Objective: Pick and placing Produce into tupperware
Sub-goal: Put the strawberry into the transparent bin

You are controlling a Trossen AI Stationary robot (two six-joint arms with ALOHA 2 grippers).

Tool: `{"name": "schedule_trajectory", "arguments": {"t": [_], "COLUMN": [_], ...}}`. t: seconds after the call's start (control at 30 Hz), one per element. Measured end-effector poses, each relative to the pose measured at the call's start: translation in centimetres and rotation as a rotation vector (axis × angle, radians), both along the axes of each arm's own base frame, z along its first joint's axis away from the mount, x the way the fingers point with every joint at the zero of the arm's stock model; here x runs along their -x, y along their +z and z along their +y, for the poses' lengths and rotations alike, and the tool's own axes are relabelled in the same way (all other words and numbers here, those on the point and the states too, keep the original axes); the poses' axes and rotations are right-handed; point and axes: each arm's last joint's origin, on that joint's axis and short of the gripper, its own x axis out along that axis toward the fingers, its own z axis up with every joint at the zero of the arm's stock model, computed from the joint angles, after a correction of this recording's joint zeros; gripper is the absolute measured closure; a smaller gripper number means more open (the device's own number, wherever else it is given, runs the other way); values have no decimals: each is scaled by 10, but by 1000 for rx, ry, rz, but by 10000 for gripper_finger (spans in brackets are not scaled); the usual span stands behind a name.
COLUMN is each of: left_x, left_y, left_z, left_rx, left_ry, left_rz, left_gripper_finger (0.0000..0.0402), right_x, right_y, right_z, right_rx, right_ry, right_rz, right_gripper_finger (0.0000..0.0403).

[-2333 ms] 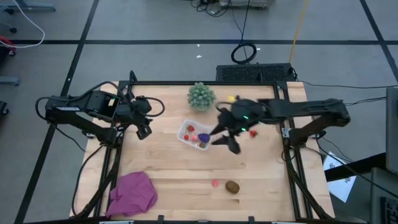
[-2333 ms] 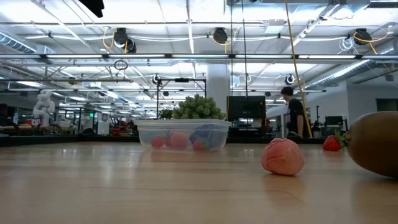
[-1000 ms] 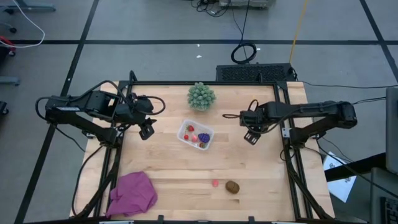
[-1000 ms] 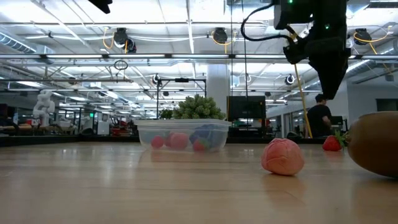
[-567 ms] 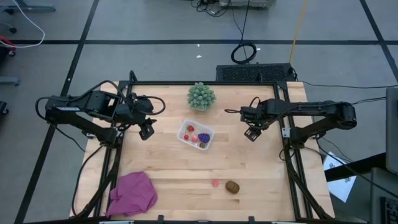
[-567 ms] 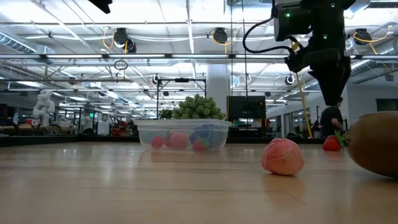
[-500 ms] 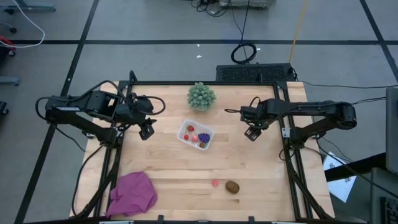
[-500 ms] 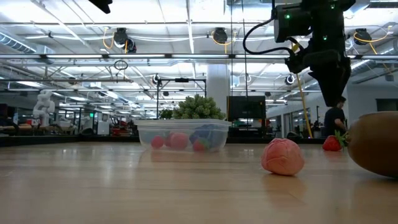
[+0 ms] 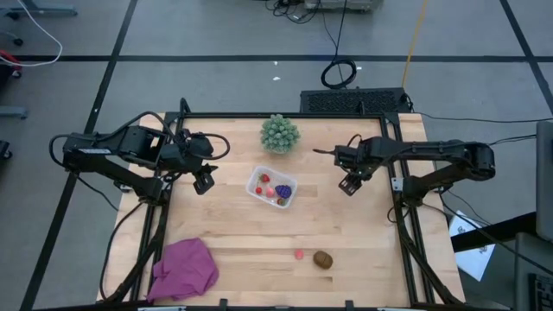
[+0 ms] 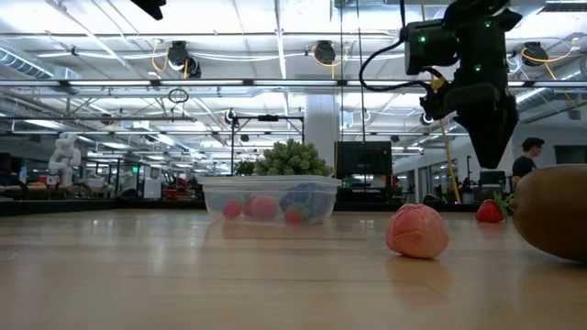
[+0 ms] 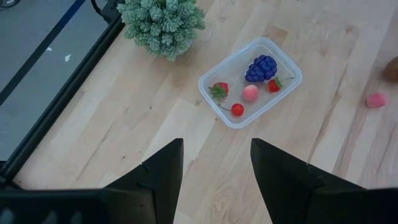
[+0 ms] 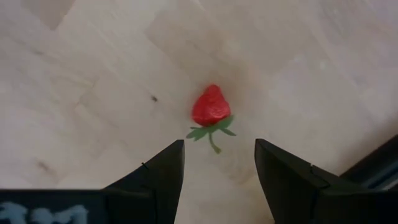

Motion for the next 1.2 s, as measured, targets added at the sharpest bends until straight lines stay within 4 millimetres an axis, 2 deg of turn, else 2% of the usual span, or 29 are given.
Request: {"name": "schedule_trajectory", "arguments": {"t": [0.5,0.8,1.2], "left_x": [0,0,0], "left_y": [0,0,0], "left_z": [0,0,0], "left_rx": [2,2,2], "left_ry": [3,3,3], "left_rz": [-1,0,-1], "left_gripper_finger": [211,210,210], "right_x": [1,1,11], "right_y": [-5,-5,-34], "right_z": [-13,-12,-8], "right_rx": [-43,-65,-104], "right_ry": [-31,-32,-38], "right_rz": [-48,-53,-37], "right_gripper_finger": [215,215,215]}}
